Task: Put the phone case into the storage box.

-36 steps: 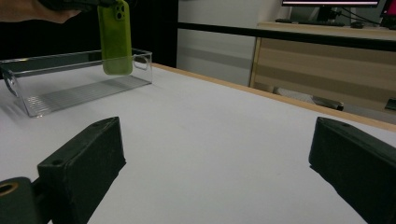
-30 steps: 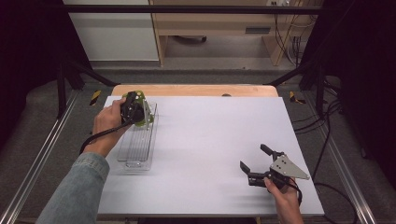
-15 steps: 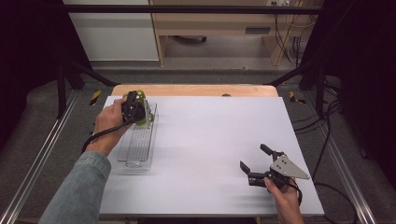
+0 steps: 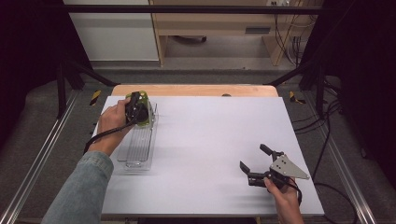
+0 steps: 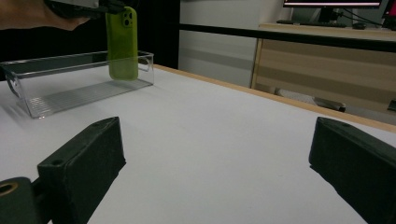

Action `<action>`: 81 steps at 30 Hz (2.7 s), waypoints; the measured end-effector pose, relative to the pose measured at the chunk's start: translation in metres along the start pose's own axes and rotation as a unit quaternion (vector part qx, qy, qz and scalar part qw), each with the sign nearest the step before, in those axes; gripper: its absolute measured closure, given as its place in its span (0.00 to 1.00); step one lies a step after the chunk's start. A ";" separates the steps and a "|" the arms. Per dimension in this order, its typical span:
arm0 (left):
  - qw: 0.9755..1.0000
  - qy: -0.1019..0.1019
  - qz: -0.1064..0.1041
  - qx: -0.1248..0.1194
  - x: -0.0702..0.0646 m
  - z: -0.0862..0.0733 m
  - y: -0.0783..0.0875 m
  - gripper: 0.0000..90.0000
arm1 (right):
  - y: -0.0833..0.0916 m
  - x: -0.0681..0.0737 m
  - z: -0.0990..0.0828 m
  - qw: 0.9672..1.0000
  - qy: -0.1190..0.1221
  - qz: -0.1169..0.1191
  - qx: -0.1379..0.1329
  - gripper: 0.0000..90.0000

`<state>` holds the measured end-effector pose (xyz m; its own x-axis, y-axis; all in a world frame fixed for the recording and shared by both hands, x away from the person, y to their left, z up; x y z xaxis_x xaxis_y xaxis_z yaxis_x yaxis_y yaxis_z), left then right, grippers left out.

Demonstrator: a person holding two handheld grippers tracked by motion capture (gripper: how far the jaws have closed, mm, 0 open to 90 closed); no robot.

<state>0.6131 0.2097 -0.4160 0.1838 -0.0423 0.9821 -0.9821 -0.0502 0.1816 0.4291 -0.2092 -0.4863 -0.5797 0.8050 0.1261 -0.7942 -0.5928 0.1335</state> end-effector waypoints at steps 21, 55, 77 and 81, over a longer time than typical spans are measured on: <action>1.000 -0.009 -0.011 -0.002 -0.005 -0.001 0.002 0.98 | 0.000 -0.001 0.000 1.000 -0.005 -0.001 0.003 0.04; 1.000 -0.014 0.012 0.002 -0.002 -0.003 -0.007 0.98 | 0.000 -0.001 -0.001 1.000 -0.001 -0.002 0.004 0.04; 0.999 -0.031 0.011 -0.006 -0.009 0.006 -0.009 0.98 | 0.000 -0.001 0.000 1.000 -0.003 -0.003 0.003 0.04; 0.999 -0.032 0.007 -0.007 -0.010 0.007 -0.010 0.98 | 0.001 -0.001 0.000 1.000 -0.003 -0.003 0.003 0.04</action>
<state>0.6218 0.2034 -0.4278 0.1727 -0.1071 0.9791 -0.9848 -0.0358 0.1698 0.4293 -0.2103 -0.4866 -0.5736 0.8087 0.1303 -0.7968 -0.5878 0.1399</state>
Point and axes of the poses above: each handheld gripper's, and its own axes: y roughly backward along the jaws, z roughly out of its top, x roughly to its left, the point moved 4 cm from there along -y, roughly forward along the jaws, and after that the axes turned 7 degrees about -y, right-handed, at the moved point
